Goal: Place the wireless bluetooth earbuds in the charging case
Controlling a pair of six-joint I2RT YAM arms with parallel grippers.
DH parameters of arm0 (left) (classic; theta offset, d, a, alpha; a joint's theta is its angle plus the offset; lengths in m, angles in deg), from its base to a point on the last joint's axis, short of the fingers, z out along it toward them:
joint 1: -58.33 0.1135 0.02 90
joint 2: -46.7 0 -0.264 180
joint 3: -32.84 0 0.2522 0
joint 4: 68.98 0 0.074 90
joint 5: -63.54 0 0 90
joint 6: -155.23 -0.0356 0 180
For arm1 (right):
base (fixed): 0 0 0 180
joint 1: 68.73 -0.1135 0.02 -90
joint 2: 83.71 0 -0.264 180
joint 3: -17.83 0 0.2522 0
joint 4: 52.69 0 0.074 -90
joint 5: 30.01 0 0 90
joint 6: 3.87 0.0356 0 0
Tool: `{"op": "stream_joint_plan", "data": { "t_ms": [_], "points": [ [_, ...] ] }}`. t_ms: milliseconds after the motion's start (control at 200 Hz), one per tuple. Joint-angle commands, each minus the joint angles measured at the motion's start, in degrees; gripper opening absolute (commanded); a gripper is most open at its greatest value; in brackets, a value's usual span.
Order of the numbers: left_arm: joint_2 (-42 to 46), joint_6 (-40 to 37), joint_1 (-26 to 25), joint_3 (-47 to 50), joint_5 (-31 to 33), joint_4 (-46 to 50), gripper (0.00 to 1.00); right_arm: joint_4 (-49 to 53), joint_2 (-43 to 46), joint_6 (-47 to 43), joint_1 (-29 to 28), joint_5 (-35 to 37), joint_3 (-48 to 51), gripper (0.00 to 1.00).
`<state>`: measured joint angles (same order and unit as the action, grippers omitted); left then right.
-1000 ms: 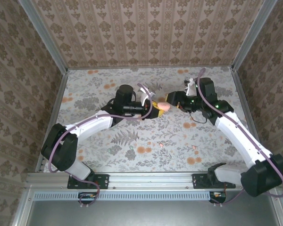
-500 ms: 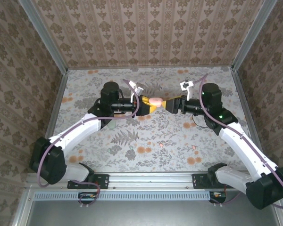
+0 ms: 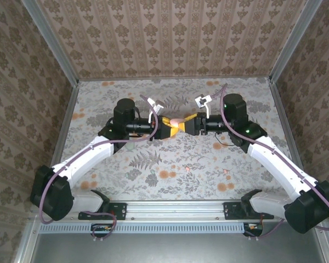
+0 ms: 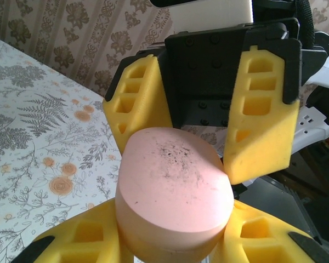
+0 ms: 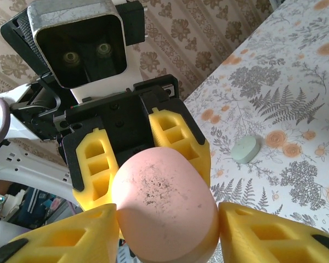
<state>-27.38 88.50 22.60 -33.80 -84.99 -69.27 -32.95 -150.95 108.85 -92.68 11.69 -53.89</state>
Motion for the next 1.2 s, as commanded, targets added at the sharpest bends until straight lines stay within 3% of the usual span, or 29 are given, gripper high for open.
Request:
{"op": "stream_joint_plan", "data": {
  "t_ms": [0, 115, 235, 305, 500, 755, 935, 1195],
  "points": [
    [1.66, 1.36, -0.57, -0.02, -3.94, -0.73, 0.0, -2.17, -0.83, -0.99, -0.89, -0.05, -1.81, 0.58],
    [2.22, 0.89, -0.55, -0.12, -4.06, -0.15, 0.0, -2.72, -0.81, -1.8, -1.75, -0.33, -1.72, 0.64],
    [3.86, 0.6, -0.53, 0.93, -3.86, -0.16, 0.0, -3.32, -1.28, -1.81, -2.12, -0.35, -1.64, 0.49],
    [5.11, 0.51, -0.5, 1.92, -3.45, -0.18, 0.0, -3.97, -1.78, -1.7, -2.25, -0.91, -1.72, 0.47],
    [7.1, 0.9, -0.57, 3.33, -3.18, -0.74, 0.0, -4.32, -1.28, -2.53, -3.53, -1.63, -0.79, 0.67],
    [7.99, 2.75, -0.66, 5.58, -3.26, -3.85, 0.0, 2.23, 1.33, -7.86, -3.65, -1.41, -0.52, 0.62],
    [8.04, 2.75, -0.57, 5.87, -3.68, -4.07, 0.0, 3.91, 1.5, -9.66, -3.65, -1.3, -0.79, 0.72],
    [6.17, 1.83, -0.57, 4.46, -5.68, -2.93, 0.0, 3.98, -0.85, -10.06, -3.66, -0.48, -2.3, 0.53]
  ]
}}
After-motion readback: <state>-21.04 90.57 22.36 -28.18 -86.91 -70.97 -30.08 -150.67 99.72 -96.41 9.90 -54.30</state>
